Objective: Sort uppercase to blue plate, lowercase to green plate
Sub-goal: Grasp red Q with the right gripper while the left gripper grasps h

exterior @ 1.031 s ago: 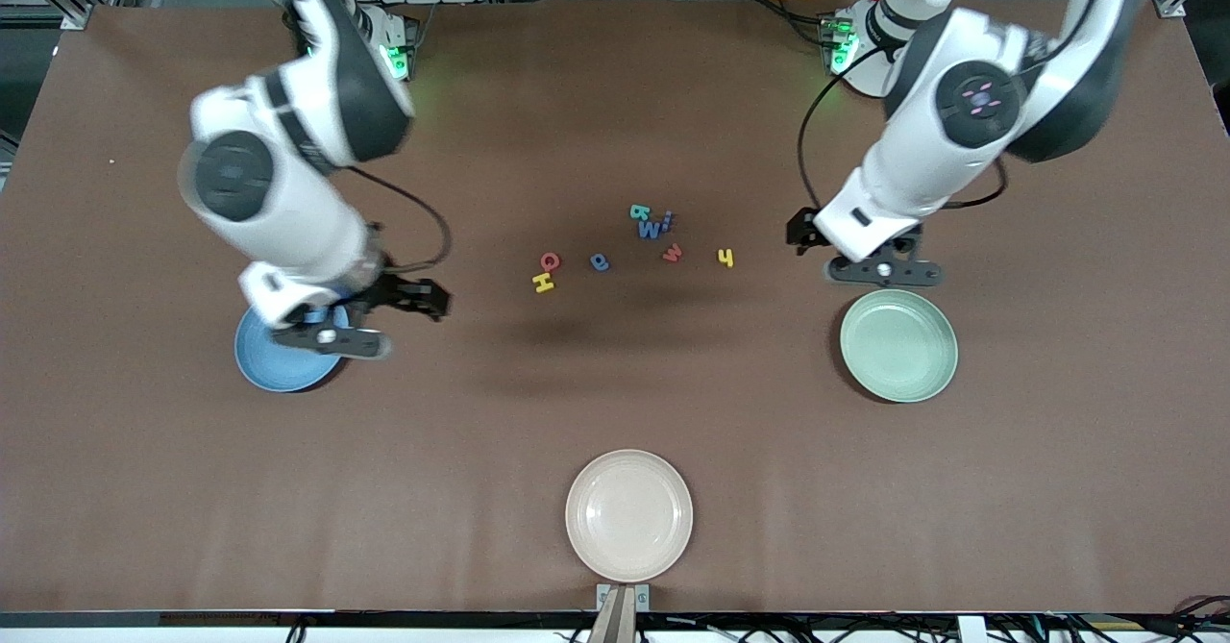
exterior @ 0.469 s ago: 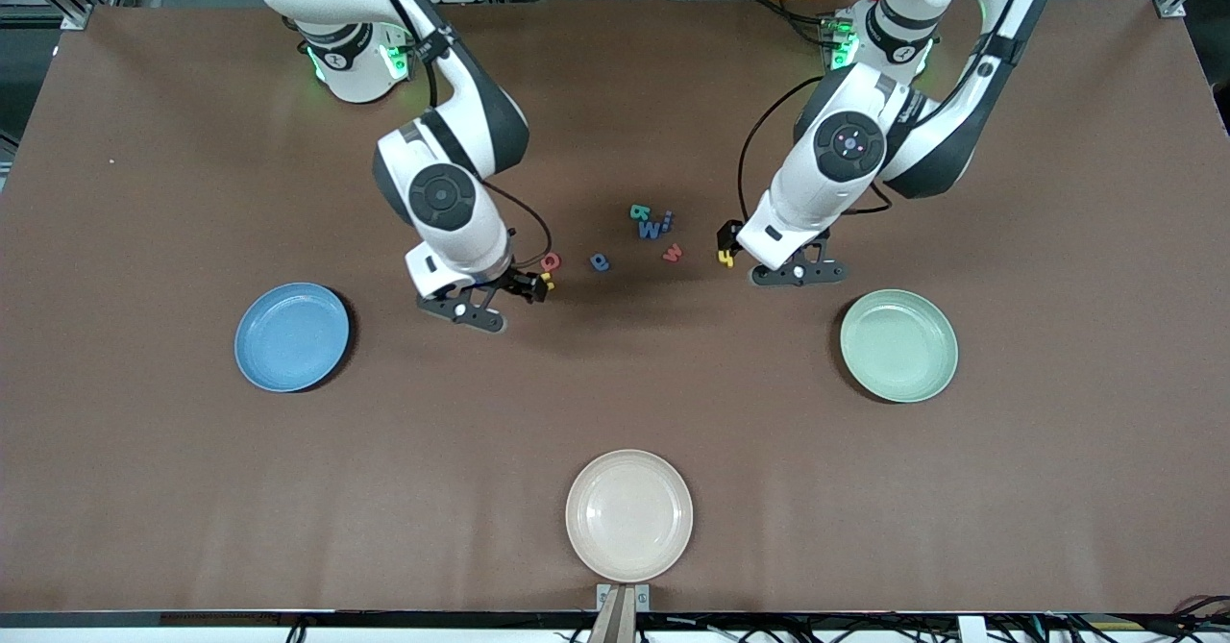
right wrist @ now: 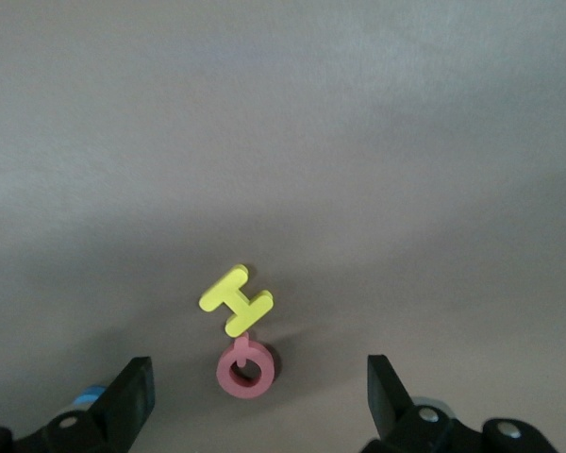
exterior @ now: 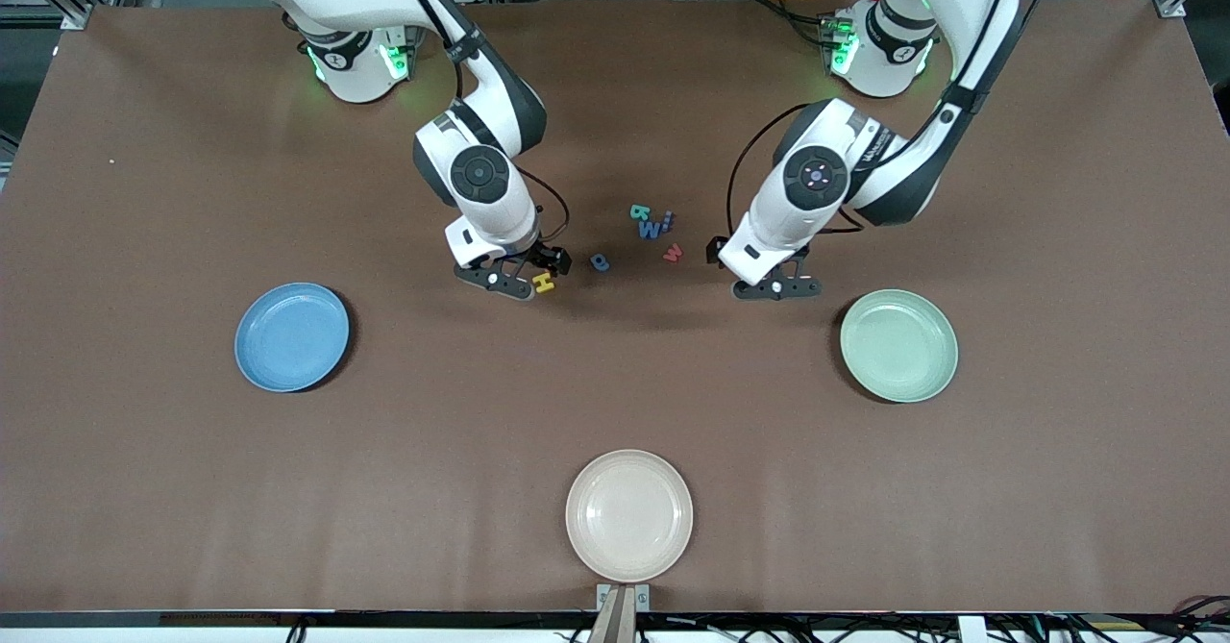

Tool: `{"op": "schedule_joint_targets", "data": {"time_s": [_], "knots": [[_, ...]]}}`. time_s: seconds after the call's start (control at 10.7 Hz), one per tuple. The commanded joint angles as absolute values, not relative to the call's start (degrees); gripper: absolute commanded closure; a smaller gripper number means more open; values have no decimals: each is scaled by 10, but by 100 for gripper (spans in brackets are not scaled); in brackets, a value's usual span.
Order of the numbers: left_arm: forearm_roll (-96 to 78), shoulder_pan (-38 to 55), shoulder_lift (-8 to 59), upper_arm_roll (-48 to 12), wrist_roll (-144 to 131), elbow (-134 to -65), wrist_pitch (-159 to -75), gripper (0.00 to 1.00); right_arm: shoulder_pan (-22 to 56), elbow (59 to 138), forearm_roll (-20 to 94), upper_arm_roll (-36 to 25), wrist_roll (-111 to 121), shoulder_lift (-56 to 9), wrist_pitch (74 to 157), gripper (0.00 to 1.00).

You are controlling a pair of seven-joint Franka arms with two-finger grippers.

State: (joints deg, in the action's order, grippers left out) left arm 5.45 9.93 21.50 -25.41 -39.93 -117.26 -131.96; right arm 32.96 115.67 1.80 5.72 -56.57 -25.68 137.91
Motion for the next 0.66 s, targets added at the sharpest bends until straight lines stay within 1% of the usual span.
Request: {"op": "schedule_joint_targets", "data": {"time_s": [0.0, 0.19, 0.38, 0.56], "knots": [[78, 110, 236, -256, -434, -1172, -1342, 11, 337, 1161, 13, 62, -591, -281, 1413, 0], [104, 117, 249, -256, -445, -1173, -1346, 17, 346, 1160, 11, 62, -613, -294, 1427, 0], [152, 124, 268, -256, -488, -1174, -1346, 21, 356, 1159, 11, 62, -616, -308, 1439, 0], [171, 127, 282, -257, -507, -1173, -1355, 21, 362, 1159, 11, 62, -616, -314, 1440, 0]]}}
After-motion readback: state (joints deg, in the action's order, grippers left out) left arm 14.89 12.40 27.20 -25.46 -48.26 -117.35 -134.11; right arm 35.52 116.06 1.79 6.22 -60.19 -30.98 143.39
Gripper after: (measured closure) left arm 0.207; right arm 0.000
